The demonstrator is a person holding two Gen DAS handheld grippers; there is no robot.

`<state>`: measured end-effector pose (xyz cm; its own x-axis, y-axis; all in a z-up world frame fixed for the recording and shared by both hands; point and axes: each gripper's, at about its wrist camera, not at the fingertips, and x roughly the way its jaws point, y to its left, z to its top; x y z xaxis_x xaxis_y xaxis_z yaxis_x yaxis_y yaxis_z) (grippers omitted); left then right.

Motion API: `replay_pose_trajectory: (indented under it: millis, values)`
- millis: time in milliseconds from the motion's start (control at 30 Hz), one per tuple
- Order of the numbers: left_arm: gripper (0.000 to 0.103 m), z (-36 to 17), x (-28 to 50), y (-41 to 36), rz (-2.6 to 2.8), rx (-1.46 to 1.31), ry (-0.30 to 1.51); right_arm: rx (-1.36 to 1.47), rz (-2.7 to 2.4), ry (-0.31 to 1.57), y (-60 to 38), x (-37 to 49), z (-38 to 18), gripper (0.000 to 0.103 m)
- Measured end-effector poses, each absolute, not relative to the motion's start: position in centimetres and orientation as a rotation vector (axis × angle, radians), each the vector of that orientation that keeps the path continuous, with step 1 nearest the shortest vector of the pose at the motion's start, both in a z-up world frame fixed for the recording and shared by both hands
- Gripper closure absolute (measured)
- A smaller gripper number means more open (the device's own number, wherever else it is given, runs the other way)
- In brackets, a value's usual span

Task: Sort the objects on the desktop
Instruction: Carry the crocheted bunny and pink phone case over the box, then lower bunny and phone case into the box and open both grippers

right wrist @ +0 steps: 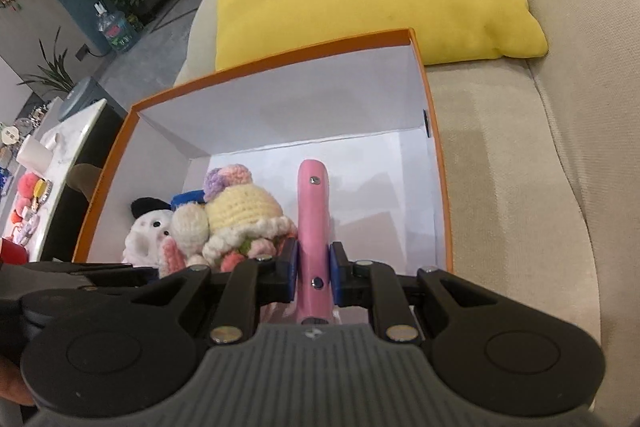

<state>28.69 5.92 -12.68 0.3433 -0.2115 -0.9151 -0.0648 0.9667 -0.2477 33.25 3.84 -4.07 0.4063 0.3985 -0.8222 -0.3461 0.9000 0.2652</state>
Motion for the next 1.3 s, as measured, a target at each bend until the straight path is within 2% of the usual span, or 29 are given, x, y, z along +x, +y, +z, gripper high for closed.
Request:
replay_pose_trajectory:
  millis: [233, 400, 433, 500, 633, 667, 1300]
  values:
    - [0.047, -11.7, 27.7, 6.3, -0.154, -0.242, 1.185, 0.028, 0.468, 1.089, 4.2, 33.9, -4.4, 0.086]
    - [0.047, -10.3, 26.9, 7.0, -0.203, -0.24, 1.13, -0.03, 0.457, 1.104, 4.9, 33.8, -4.8, 0.086]
    - [0.05, -10.2, 26.9, 7.1, -0.207, -0.233, 1.115, -0.029, 0.451, 1.104, 4.9, 33.8, -4.7, 0.086]
    - [0.068, -10.4, 27.3, 7.0, -0.212, -0.223, 1.109, -0.031, 0.434, 1.089, 4.8, 33.8, -4.4, 0.086]
    - [0.085, -11.8, 28.0, 7.0, -0.236, -0.262, 1.143, -0.053, 0.395, 1.042, 4.8, 33.9, -3.5, 0.086]
    - [0.094, -12.2, 28.0, 6.9, -0.223, -0.253, 1.155, -0.057, 0.387, 1.039, 4.8, 34.1, -3.4, 0.086]
    - [0.096, -13.2, 26.9, 8.9, -0.223, -0.331, 1.142, -0.168, 0.337, 1.141, 7.9, 32.3, -5.4, 0.084]
